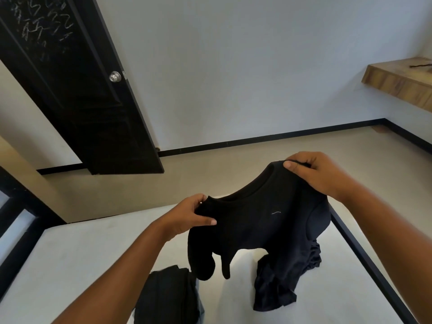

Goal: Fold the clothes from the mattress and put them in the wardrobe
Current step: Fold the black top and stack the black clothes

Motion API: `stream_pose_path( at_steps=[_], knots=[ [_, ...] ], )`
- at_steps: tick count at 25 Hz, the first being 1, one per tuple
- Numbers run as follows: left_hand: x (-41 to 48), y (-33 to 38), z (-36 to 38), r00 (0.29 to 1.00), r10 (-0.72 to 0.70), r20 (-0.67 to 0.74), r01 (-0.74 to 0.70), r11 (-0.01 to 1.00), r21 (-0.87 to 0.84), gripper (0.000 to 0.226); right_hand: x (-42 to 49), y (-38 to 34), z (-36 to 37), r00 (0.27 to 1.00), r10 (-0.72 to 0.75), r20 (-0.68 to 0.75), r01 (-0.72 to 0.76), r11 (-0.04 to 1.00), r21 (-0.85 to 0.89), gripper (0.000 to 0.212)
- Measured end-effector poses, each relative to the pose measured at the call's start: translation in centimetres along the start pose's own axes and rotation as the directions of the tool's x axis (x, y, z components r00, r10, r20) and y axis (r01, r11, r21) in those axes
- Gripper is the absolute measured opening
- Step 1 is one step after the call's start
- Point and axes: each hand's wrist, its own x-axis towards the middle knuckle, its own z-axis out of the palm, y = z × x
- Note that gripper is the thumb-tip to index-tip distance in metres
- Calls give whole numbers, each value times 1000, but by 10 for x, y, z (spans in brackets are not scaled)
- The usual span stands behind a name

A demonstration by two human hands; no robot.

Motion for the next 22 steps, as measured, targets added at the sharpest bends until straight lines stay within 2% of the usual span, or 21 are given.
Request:
stream_pose_path(
  at_steps=[4,6,9,11,14,16,19,22],
  knots=[
    [1,0,15,996,-5,-92,-2,997,-73,24,2,15,-4,999,4,34,-3,1000,-15,13],
    [1,-1,20,989,-3,-148,-10,996,-86,34,3,20,-5,999,-9,46,11,999,-35,14],
    [-1,-1,27,976,20,-215,-56,985,-161,35,5,27,-7,998,-11,65,13,999,-41,28],
    [2,-1,32,940,13,-340,-89,973,-211,33,7,33,-10,993,-8,118,20,994,-103,38],
    [2,7,36,847,1,-532,-77,990,-120,31,13,43,-17,976,21,215,35,966,-255,47],
    [0,12,31,878,35,-478,-35,999,8,29,17,54,-23,946,94,309,22,936,-351,45],
    [-8,16,20,952,-17,-307,78,979,188,24,17,62,-25,895,164,415,21,913,-407,33],
    [-13,26,23,959,-49,-279,87,988,127,17,20,66,-10,928,58,367,82,932,-354,24]
  ],
)
